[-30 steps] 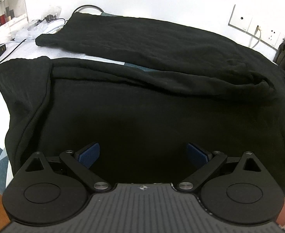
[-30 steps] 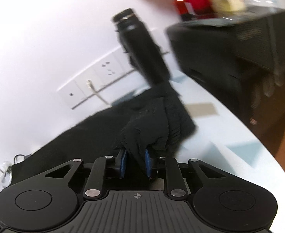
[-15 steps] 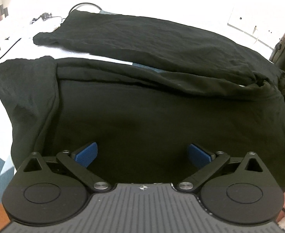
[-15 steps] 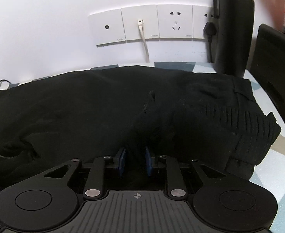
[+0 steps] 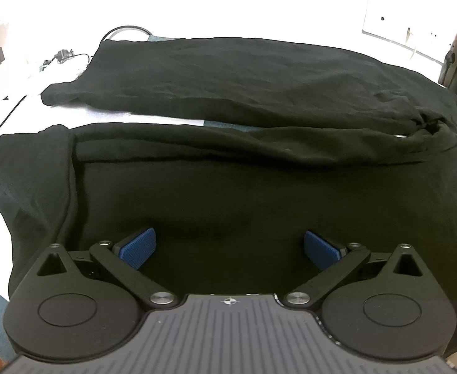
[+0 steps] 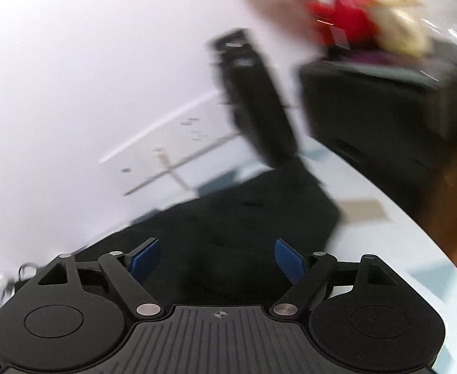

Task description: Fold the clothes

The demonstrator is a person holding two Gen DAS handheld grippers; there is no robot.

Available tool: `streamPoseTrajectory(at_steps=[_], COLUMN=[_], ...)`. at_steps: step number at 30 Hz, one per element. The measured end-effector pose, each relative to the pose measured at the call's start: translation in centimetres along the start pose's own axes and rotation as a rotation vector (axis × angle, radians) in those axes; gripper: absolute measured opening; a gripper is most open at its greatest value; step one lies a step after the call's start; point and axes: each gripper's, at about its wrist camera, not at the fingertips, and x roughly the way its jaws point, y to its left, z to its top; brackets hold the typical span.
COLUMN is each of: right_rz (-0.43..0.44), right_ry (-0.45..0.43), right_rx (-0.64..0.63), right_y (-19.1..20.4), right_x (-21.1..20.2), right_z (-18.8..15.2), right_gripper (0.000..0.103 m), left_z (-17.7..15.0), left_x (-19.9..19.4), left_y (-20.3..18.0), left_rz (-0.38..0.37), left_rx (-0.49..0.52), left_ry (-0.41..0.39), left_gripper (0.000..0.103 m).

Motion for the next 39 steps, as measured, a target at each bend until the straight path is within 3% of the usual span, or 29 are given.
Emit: streamPoseTrajectory(at_steps=[3,8,11,16,19,22,26,33,35,37,39], right_rz=[-0.029,-0.005,0.009,0.033,0.041,0.027,-0.061,-0.261,-0.280,-0.300,-0.338], right_ry=[0.068,0.115,0.123,0.137,0.119,0.044,0.010,0.094,0.090,0.071,0.042], right_rx=[0.068,0.157,0.204,0.282,0.310,0.304,0.295,0.346,0.380,0.406,0.404], right_y=[-2.2,-2.6,-2.6,-2.7,-2.7,-2.8,-4.0,-6.3,-6.7,-6.9,-7.3], right_x=[0.1,1.3,1.7,2.3,1.5,-2.1,-6.6,-11.2,-11.4,-11.3,-11.5], right_z=[-1.7,-4.1,-4.4,-5.0,-5.1,-4.4,-5.1,-10.5,-11.3,-11.2,-11.1], right_gripper=[0.071,0.067,0.055,0.016,0.007,0.007,0.007,0.007,0.015,0.035,0.042], left_z=[-0.1,-0.1,0.0,0.0,0.0,0.0,0.1,0.2,0.1,0.1,0.2], left_x=[0.0,-0.1,-0.1,0.0,0.0,0.0,0.0,0.0,-0.1,-0.1,0.0], left_y=[0.1,0.1,0.1,0.4,0.5,0.5,0.6,0.8,0.8,0.8,0.7], left_rz=[-0.002,-0.004,-0.007,-0.023,-0.035,-0.047,-0.063,-0.083,-0.084,-0.085,-0.085], left_rx=[0.000,0.003,0.006,0.021,0.035,0.049,0.067,0.087,0.089,0.090,0.090], left_ry=[-0.010,-0.011,-0.007,-0.006,-0.002,0.006,0.019,0.035,0.032,0.031,0.032], left_gripper=[0.103,0.103,0.103,0.103,0.103,0.103,0.103,0.103,0.103,0.103,0.103])
